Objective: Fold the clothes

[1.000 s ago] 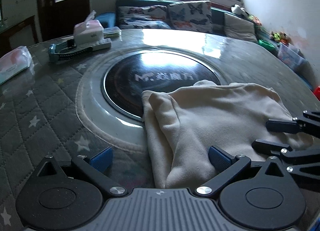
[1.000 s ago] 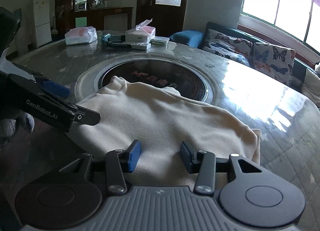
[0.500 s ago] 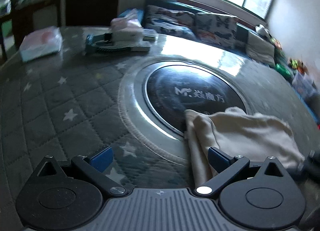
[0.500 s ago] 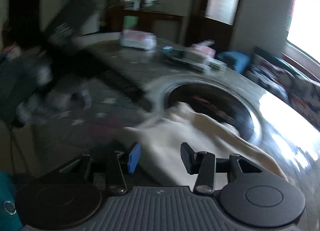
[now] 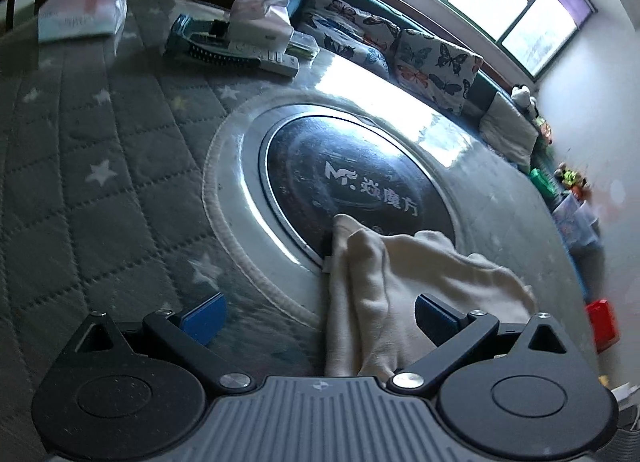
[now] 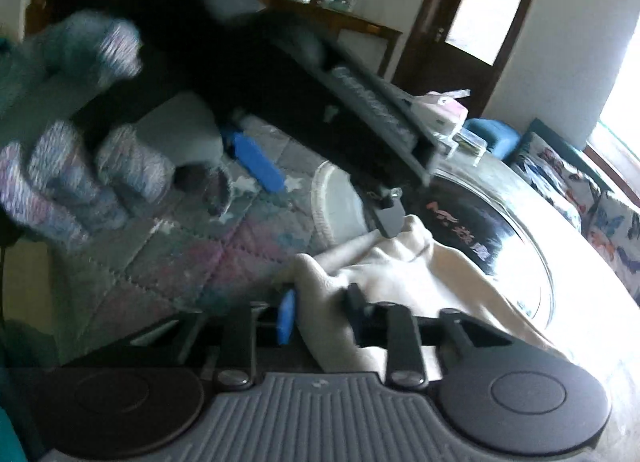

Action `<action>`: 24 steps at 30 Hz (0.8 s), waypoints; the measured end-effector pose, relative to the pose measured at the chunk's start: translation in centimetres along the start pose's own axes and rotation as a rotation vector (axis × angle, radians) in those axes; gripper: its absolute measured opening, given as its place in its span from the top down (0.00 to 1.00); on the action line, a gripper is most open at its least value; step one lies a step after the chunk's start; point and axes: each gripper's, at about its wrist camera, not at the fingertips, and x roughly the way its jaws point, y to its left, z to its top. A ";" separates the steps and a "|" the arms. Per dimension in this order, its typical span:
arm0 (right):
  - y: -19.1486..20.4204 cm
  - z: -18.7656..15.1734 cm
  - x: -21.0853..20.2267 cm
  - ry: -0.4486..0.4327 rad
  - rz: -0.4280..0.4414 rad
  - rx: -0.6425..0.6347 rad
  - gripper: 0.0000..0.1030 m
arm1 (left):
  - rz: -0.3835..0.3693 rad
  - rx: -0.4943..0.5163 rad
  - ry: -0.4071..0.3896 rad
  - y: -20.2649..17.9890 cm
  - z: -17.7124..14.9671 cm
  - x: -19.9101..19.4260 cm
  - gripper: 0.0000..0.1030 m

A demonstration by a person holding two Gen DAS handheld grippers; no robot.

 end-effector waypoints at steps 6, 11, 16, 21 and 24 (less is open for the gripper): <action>-3.2 0.3 -2.0 -0.061 0.031 0.181 0.88 | -0.053 -0.085 0.037 -0.3 0.4 0.8 0.02; -4.8 0.2 -3.6 -0.109 0.033 0.266 0.88 | -0.092 -0.162 0.065 -0.8 0.5 1.5 0.08; -5.4 0.0 -4.6 -0.125 0.038 0.290 0.89 | -0.143 -0.206 0.106 -1.6 0.3 2.5 0.31; -5.1 -0.1 -4.4 -0.124 0.044 0.291 0.89 | -0.161 -0.256 0.132 -1.5 0.1 3.3 0.67; -5.0 -0.2 -4.2 -0.122 0.064 0.291 0.89 | -0.142 -0.271 0.127 -1.2 0.1 3.5 0.77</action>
